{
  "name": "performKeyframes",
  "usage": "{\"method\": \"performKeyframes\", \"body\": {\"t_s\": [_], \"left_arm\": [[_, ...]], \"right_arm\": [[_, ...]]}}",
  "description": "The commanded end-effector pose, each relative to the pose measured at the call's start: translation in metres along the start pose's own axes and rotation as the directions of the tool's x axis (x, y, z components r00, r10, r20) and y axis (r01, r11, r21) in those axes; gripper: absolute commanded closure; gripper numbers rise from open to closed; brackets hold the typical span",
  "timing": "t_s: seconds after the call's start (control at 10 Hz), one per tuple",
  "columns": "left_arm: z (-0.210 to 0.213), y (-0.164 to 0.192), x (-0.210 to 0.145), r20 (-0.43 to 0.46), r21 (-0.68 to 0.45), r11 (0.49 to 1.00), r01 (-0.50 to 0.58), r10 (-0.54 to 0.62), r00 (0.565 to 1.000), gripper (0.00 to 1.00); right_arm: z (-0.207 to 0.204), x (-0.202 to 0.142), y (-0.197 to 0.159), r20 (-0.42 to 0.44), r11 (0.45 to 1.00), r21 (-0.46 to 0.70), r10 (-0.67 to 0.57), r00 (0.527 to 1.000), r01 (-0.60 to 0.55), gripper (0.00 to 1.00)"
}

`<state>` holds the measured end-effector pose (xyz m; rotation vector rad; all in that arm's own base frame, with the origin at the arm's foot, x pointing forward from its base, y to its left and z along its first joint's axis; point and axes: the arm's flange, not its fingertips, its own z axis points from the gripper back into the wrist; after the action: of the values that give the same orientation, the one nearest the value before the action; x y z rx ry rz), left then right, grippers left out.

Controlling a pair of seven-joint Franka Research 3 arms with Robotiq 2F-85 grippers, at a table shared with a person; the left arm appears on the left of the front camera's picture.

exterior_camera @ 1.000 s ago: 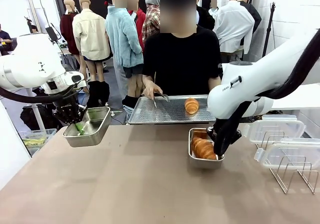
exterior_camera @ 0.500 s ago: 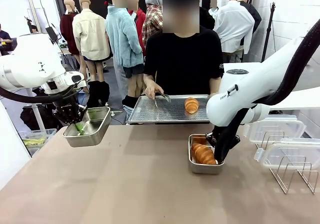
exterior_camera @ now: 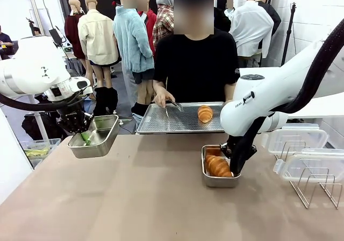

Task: Place the bread in airtight containers.
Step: Once an object is inside an Airtight Container , place the container in the center of the table.

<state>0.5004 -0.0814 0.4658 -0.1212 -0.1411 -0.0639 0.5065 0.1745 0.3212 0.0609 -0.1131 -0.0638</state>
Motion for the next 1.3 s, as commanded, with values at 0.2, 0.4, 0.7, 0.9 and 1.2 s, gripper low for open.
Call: {"method": "performKeyframes", "body": {"t_s": [0.2,0.4,0.7,0.9,1.2], "left_arm": [[0.002,0.001,0.0,0.015,0.005,1.0,0.014,-0.014,1.0,1.0],[0.002,0.001,0.0,0.015,0.005,1.0,0.014,-0.014,1.0,1.0],[0.002,0.001,0.0,0.015,0.005,1.0,0.014,-0.014,1.0,1.0],[0.002,0.001,0.0,0.015,0.005,1.0,0.014,-0.014,1.0,1.0],[0.002,0.001,0.0,0.015,0.005,1.0,0.014,-0.014,1.0,1.0]], "right_arm": [[0.0,0.0,0.0,0.0,1.0,0.0,0.0,1.0,0.0,1.0],[0.007,-0.002,0.001,0.007,1.0,-0.01,0.009,1.0,-0.009,0.67],[0.023,-0.005,0.001,0.03,0.999,-0.021,0.03,0.999,-0.03,0.08],[0.035,-0.005,0.003,0.046,0.998,-0.033,0.049,0.998,-0.047,0.0],[0.091,-0.016,-0.007,0.131,0.995,-0.054,0.095,0.987,-0.088,0.0]]}}
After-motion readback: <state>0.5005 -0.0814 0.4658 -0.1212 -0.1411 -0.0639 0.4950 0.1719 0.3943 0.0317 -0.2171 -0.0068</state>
